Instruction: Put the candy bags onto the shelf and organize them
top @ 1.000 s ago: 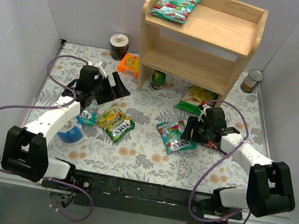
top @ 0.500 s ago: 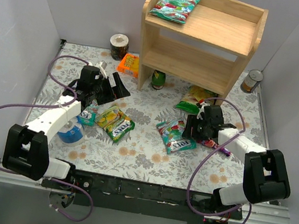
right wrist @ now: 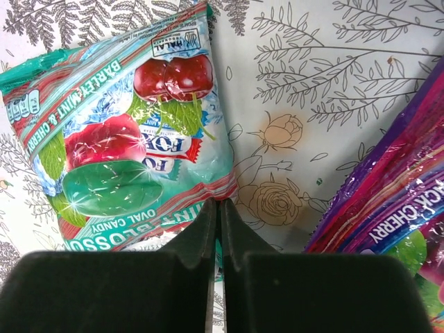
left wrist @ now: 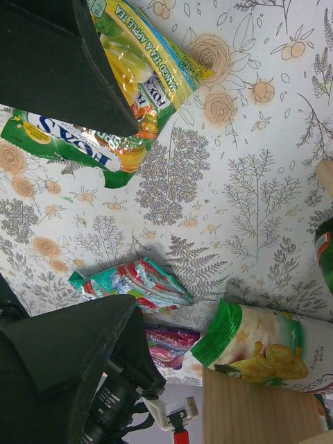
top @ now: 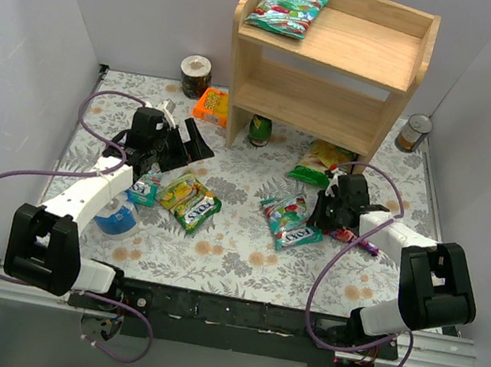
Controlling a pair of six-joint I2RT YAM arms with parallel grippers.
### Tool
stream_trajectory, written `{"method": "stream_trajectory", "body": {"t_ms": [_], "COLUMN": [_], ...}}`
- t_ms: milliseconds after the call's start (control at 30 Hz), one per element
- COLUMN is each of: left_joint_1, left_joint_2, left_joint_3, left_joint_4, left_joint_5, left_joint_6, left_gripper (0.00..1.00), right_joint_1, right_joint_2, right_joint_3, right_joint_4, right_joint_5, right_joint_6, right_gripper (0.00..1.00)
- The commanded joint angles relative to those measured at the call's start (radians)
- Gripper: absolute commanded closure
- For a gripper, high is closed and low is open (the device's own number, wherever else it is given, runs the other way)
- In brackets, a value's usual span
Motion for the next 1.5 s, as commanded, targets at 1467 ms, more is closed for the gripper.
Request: {"method": "stream_trajectory", "body": {"t_ms": [1467], "left_joint_1": [-0.005], "left_joint_2": [-0.046], "left_joint_3": [-0.055], "left_joint_4": [0.041], "left_joint_5": [0.018], "left_joint_6": [-0.010], "left_gripper": [0.02], "right_joint_1": [0.058], "right_joint_2": [-0.330], "right_joint_3": [0.734], "right_joint_4": [-0.168], "right_joint_5": [-0.327], "right_joint_6": [0.051], "right_gripper": [0.99]}}
